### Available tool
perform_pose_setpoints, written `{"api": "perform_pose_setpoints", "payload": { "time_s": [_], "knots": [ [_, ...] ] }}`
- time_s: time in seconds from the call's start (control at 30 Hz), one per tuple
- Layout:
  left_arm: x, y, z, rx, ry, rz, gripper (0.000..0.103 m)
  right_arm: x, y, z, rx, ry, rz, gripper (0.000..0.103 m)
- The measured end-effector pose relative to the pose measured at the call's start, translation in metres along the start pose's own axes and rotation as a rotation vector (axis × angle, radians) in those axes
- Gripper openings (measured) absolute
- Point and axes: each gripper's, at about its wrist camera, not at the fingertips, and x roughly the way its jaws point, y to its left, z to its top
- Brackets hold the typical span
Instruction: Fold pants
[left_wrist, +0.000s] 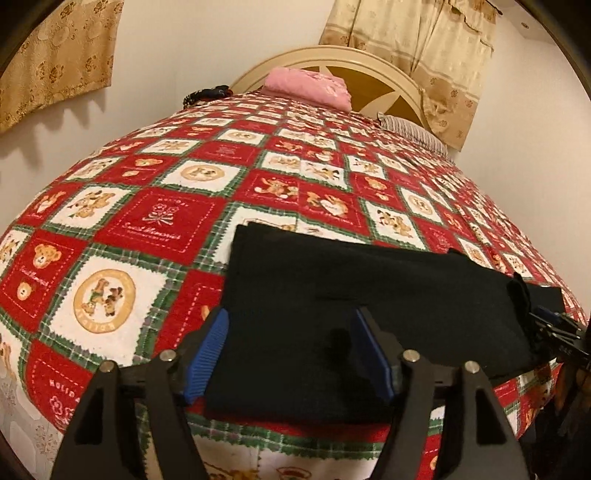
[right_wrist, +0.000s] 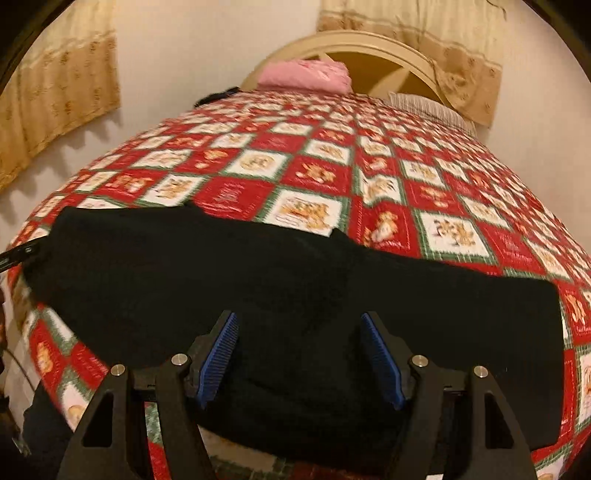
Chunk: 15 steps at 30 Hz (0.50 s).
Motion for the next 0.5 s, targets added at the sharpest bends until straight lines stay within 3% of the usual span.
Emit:
{"api": "perform_pose_setpoints", "payload": {
  "time_s": [0.03,0.13,0.37,0.47,0.5],
  "knots": [
    [0.000,0.001,0.000,0.002,0.000,-0.002,0.074,0.001,-0.003,0.000,0.011,0.009,0.008,0.051],
    [-0.003,0.005,0.000,-0.001,-0.001,-0.013,0.074,-0.005,-0.006,-0.003,0.025,0.016,0.091,0.051],
    [-0.003,0.008,0.000,-0.023,0.001,-0.020,0.077,-0.022,-0.008,-0.015,-0.015,-0.009,0.103,0.050],
    [-0.003,0.008,0.000,-0.024,0.002,-0.020,0.077,-0.014,-0.010,-0.019,-0.019,0.009,0.113,0.041],
    [-0.002,0.007,0.000,-0.024,0.002,-0.020,0.077,-0.014,-0.009,-0.020,-0.024,0.006,0.127,0.028]
  ]
}}
